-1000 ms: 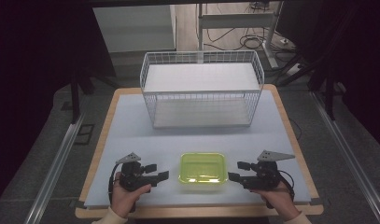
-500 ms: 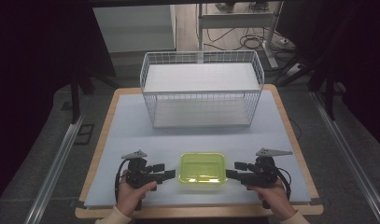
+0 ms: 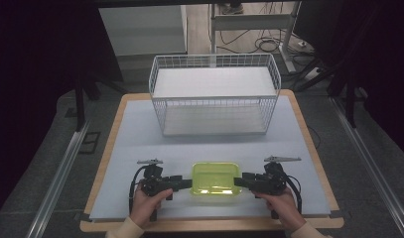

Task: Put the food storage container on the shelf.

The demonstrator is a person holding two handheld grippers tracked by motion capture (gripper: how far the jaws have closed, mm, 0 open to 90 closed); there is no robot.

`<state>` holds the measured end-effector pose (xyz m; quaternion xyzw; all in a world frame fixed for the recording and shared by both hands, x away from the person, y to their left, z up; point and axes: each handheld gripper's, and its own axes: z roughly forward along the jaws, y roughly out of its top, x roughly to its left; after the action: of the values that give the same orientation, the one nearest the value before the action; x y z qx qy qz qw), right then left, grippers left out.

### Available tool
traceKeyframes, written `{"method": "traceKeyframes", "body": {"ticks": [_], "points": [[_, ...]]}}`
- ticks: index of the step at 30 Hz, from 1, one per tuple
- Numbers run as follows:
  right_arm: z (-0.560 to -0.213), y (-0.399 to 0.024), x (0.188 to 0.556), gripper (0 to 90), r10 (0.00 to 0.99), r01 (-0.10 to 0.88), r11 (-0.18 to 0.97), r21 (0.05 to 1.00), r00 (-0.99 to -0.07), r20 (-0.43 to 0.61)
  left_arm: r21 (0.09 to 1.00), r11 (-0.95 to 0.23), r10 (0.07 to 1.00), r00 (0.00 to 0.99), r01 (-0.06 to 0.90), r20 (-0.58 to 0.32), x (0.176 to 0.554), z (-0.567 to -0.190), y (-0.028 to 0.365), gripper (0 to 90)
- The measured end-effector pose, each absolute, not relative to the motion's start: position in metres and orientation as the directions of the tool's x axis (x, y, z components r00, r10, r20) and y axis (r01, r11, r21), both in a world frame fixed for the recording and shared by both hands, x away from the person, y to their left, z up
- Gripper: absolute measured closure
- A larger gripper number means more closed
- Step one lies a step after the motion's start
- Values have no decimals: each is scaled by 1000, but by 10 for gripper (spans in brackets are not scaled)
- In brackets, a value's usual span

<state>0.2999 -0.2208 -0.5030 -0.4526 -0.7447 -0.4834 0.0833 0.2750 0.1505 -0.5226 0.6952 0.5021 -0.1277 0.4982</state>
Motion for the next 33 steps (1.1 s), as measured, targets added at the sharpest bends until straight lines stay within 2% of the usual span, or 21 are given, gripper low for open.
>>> {"method": "traceKeyframes", "body": {"ticks": [5, 13, 16, 20, 29, 33], "points": [[-508, -221, 304, 452, 600, 774, 109, 623, -551, 579, 547, -6, 557, 457, 837, -694, 284, -527, 144, 361], [-514, -221, 309, 585, 593, 799, 117, 590, -532, 604, 515, -21, 516, 450, 857, -729, 292, -534, 138, 501], [-516, -220, 309, 656, 593, 805, 122, 581, -528, 607, 516, -27, 513, 455, 856, -728, 291, -535, 137, 577], [-518, -219, 310, 675, 593, 813, 121, 570, -519, 615, 521, -30, 541, 452, 853, -709, 290, -535, 137, 682], [-516, -221, 310, 721, 594, 817, 110, 566, -511, 622, 528, -5, 524, 452, 849, -722, 286, -533, 138, 731], [-512, -221, 308, 742, 613, 814, 109, 571, -507, 606, 569, -11, 502, 497, 822, -708, 282, -527, 138, 745]]}}
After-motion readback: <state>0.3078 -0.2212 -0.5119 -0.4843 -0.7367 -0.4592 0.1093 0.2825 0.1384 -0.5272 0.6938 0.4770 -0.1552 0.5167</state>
